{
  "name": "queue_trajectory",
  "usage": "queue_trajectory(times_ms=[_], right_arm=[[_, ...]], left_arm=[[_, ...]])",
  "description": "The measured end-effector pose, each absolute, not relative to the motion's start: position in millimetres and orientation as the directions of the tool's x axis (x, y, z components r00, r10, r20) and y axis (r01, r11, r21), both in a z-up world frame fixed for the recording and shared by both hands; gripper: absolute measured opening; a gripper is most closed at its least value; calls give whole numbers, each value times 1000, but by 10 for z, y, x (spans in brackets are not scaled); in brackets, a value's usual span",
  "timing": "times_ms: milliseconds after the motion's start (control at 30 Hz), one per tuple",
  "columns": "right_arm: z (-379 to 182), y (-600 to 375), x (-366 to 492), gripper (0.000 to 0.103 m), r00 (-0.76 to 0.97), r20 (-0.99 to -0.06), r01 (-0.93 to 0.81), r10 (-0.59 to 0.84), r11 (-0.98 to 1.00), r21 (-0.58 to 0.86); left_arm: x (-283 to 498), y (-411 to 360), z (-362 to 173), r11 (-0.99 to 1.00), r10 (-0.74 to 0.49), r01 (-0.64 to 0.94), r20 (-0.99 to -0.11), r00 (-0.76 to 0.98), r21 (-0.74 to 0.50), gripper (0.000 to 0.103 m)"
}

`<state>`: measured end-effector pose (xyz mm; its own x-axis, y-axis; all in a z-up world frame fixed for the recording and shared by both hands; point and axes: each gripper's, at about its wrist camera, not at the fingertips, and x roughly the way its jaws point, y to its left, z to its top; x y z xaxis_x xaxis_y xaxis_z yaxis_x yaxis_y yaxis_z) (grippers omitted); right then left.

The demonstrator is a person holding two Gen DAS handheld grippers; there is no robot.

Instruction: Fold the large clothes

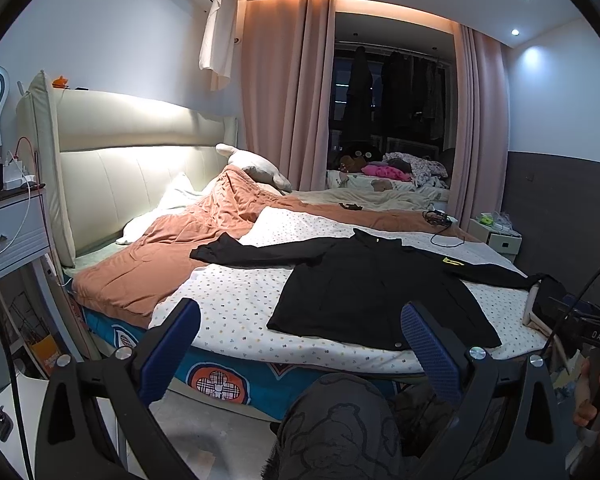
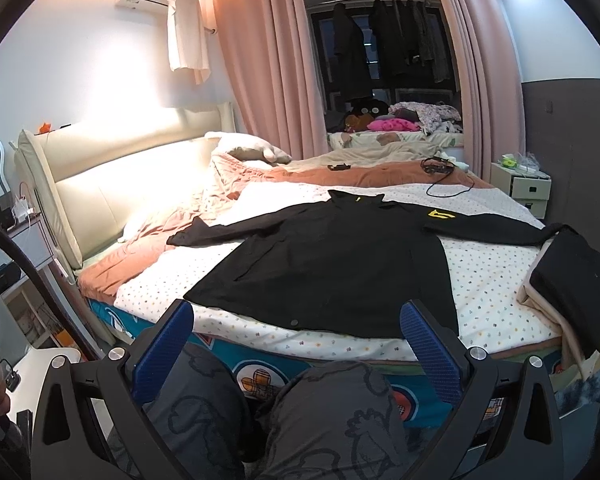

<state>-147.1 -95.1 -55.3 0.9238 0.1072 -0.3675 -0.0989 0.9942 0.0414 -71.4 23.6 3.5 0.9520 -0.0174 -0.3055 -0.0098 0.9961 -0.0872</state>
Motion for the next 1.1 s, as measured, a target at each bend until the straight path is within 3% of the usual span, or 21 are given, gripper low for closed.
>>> queue_trajectory(times_ms=[667,1100], right_arm=[[-592,-971,-1356,103,918,-375,-110,129,991,72],[-485,-961,-828,103,913,-392,-103,116,993,54]], left_arm=[[-608,220,-11,997,-23,1,-304,952,-71,103],[-218,355,25,994,-12,-23,-307,952,-110,103]])
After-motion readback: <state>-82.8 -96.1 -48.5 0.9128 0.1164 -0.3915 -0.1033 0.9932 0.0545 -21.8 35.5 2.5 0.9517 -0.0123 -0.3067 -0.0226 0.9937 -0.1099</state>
